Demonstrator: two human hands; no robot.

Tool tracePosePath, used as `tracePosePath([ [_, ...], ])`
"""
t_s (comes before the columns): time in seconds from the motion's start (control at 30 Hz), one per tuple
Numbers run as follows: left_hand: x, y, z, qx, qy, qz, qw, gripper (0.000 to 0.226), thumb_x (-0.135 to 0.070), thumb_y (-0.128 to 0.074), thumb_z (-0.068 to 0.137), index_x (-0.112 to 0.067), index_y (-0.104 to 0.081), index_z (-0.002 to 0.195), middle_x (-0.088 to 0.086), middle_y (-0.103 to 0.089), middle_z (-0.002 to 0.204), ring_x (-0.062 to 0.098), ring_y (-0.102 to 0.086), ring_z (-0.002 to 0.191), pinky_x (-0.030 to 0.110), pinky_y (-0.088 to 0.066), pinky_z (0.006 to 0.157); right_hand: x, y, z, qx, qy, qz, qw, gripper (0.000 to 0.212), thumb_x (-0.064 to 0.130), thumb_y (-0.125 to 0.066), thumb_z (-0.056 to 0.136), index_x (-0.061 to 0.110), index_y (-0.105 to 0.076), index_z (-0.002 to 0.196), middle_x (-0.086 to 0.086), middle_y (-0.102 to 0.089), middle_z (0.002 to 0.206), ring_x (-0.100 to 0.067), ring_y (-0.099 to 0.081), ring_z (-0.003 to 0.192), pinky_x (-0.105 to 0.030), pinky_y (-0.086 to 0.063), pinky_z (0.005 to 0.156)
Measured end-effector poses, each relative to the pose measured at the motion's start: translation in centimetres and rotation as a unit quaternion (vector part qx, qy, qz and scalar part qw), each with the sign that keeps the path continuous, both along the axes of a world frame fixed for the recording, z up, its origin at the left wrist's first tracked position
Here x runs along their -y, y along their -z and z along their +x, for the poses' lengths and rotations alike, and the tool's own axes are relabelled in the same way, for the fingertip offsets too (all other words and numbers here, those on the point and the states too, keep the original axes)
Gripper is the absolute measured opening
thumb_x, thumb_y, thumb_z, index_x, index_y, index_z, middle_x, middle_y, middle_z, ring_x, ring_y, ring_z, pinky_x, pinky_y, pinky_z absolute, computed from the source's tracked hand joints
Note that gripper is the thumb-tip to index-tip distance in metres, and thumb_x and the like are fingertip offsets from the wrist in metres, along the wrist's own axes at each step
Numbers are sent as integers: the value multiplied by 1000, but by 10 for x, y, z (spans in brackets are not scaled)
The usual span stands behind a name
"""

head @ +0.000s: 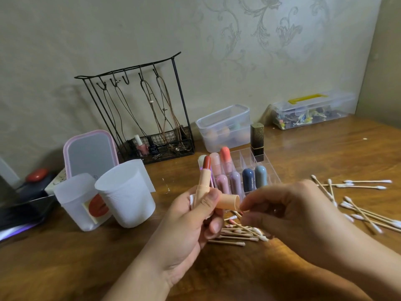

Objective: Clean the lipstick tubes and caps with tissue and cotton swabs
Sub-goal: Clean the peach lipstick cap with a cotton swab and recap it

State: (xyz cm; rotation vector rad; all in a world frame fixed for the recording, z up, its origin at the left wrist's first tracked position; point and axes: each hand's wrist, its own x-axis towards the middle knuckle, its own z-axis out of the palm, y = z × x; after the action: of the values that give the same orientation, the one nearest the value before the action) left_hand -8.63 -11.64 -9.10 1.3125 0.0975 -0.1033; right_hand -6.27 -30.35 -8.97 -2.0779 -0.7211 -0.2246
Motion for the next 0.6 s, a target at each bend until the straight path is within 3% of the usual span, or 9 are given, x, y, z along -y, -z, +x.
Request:
tracePosePath([
  [0.07, -1, -2, 1, 7, -15, 7, 1000, 35, -31, -64, 79, -10, -61, 107, 4, -53, 66, 11, -45, 54, 22, -38, 54, 0, 0, 1, 46, 27, -65, 996, 21, 28, -83, 73, 43, -75, 85, 37, -61, 75, 6, -59, 68, -10, -43, 59],
  [0.13, -2, -4, 1, 11, -22, -11, 1000, 34, -30, -62, 80, -8, -62, 106, 4, -58, 65, 11, -45, 54, 22, -36, 53, 3, -1, 4, 65, 40, -68, 995, 32, 20, -80, 78, 45, -73, 97, 39, -60, 80, 10, -58, 71, -6, -43, 62],
  [0.23, -1, -5, -1, 0, -8, -49, 999, 30, -26, -61, 81, -6, -60, 104, 5, -58, 64, 12, -44, 53, 21, -35, 49, 7, -6, 5, -14, -10, 93, 995, 25, 7, -74, 81, 29, -69, 91, 8, -70, 72, -5, -62, 55, -14, -49, 55],
  [0.3, 2, -4, -2, -7, 2, -49, 999, 26, -26, -63, 80, -7, -64, 97, 7, -55, 67, 12, -45, 52, 22, -36, 50, 8, -13, 3, -110, -84, 261, 955, 11, 4, -70, 76, 10, -65, 85, -14, -70, 69, -21, -67, 56, -25, -54, 53],
  [0.4, 4, -1, -2, -10, 2, -49, 999, 17, -26, -64, 80, -10, -66, 83, 10, -52, 71, 12, -45, 51, 24, -36, 52, 8, -16, 0, -160, -99, 359, 914, 5, 6, -70, 68, 8, -66, 70, -23, -72, 74, -33, -73, 66, -26, -57, 54],
  [0.5, 3, -1, -2, -14, 19, -68, 997, 16, -26, -64, 81, -10, -64, 81, 9, -49, 67, 13, -45, 51, 22, -37, 48, 3, -10, 0, -111, -59, 267, 955, 7, 17, -76, 68, 14, -70, 70, -12, -73, 71, -21, -71, 59, -26, -55, 51],
  [0.6, 2, -1, -2, -2, 24, -37, 999, 31, -29, -63, 84, -7, -60, 106, 10, -50, 72, 12, -47, 55, 21, -41, 50, 1, 5, 4, 52, 53, 108, 991, 7, 35, -77, 68, 29, -74, 67, 12, -68, 61, -7, -61, 47, -17, -45, 44],
])
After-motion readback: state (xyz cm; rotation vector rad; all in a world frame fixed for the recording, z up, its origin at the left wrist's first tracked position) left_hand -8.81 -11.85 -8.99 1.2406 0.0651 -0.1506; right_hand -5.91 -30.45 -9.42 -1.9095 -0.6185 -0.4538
